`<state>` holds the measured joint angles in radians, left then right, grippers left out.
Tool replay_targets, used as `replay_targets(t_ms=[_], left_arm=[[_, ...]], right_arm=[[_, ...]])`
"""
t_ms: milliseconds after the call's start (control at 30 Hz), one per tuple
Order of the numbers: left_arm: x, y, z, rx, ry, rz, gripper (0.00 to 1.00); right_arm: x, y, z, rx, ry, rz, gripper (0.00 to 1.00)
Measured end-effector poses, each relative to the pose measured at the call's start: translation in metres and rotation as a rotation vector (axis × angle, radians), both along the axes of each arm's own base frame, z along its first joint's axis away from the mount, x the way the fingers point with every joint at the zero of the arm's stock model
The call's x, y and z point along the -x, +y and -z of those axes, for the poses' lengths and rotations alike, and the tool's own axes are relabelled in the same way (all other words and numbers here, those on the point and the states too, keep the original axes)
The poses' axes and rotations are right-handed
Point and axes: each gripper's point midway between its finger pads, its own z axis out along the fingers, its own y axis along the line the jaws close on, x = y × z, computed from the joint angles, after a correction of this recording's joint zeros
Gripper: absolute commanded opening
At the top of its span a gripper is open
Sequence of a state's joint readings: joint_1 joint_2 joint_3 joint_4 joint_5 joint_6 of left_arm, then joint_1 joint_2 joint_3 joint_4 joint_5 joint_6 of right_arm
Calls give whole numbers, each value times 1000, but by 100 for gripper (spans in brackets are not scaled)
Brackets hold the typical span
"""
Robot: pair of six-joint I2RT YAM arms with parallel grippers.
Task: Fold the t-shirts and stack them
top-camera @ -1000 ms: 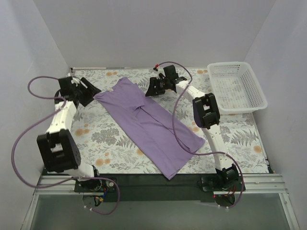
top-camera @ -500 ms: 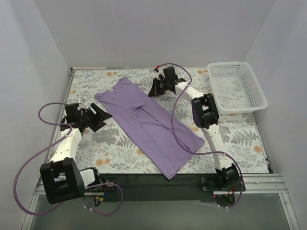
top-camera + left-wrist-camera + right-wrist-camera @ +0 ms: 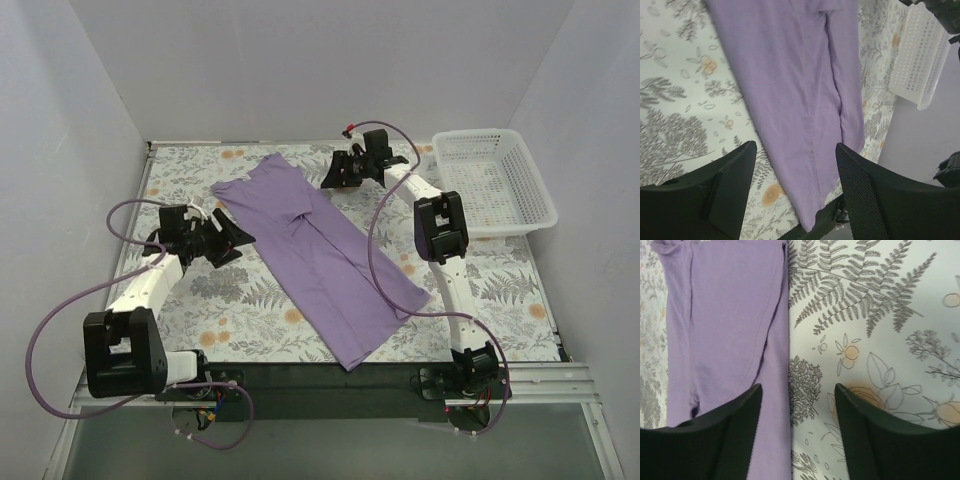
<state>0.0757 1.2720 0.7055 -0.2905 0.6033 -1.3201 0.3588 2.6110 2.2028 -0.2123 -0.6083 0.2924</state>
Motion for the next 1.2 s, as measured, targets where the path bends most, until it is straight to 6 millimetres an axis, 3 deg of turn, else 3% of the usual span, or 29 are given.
replay_targets(t_ms=[100,200,367,500,600,700,833,933,1067,1133,1200], left_arm=[[-12,-17,-11,-11,-42,45,63],[-8,-29,-15,-6,-57,76,63],[15,-28,-16,-2,-60,46,63],[26,-26,-33,10,-107,15,63],[26,-25,-43,19,-135,-7,63],[24,-24,-39,27,-107,-31,63],[26,-30,-14,31,-6,-54,62],[39,-46,9,29,73,-30,62],[71,-84,27,-24,114,100,62],[86,-99,25,-54,89,173,62],[100,-107,14,-77,30,228,62]], right_arm=[[-5,-5,-5,15,-46,-10,69],[-8,-4,-9,-1,-41,1,65],[-24,9,-20,-120,-8,64,63],[-30,18,-6,-217,86,122,62],[-32,25,-8,-291,135,140,60],[-33,22,-8,-299,147,151,59],[-32,11,-3,-276,130,135,61],[-17,-7,-6,-215,82,61,64],[29,-41,-21,-98,13,-98,72],[55,-57,-41,-24,-63,-186,75],[84,-67,-74,35,-170,-280,78]])
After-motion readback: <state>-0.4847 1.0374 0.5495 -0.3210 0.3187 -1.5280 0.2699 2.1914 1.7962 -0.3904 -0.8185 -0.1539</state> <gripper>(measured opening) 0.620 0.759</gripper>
